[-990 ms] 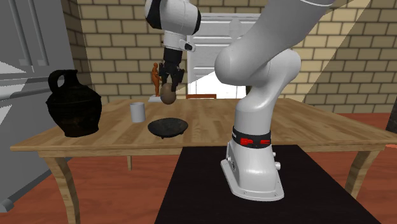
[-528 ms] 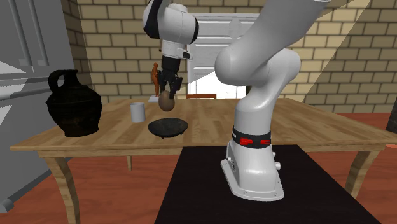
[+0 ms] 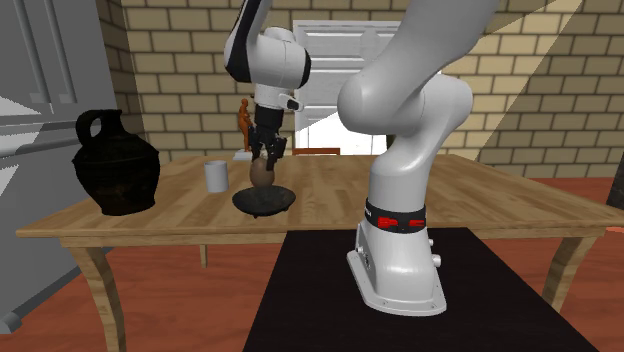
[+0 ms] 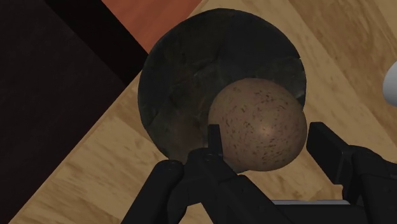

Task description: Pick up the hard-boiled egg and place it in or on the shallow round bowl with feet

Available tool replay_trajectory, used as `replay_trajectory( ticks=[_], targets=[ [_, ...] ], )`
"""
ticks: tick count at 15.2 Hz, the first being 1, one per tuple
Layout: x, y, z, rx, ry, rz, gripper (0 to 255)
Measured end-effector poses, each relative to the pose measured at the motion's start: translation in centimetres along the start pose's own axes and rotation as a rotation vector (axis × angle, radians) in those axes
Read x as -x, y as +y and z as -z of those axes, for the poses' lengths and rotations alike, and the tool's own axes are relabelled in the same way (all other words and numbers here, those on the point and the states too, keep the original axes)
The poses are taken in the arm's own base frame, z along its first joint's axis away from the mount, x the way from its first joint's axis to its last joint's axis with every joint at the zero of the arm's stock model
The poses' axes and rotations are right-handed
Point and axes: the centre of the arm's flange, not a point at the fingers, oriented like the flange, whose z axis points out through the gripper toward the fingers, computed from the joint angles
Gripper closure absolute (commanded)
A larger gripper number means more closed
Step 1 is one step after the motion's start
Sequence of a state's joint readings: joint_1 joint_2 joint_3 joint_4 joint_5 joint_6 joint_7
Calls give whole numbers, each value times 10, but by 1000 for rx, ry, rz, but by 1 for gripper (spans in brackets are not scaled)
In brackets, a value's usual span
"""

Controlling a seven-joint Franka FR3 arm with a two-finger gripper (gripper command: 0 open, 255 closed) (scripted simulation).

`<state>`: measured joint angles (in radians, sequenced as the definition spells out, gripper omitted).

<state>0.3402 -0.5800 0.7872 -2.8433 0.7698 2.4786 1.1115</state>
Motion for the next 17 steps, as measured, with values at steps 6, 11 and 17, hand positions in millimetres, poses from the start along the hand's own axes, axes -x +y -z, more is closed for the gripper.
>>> replay_trajectory(
  ticks=[6,11,17],
  targets=[
    [-2,5,-21,0,0,0,255],
    [-2,5,-22,-1,0,0,0],
    [-2,5,-22,-1,1,0,0]
  ],
)
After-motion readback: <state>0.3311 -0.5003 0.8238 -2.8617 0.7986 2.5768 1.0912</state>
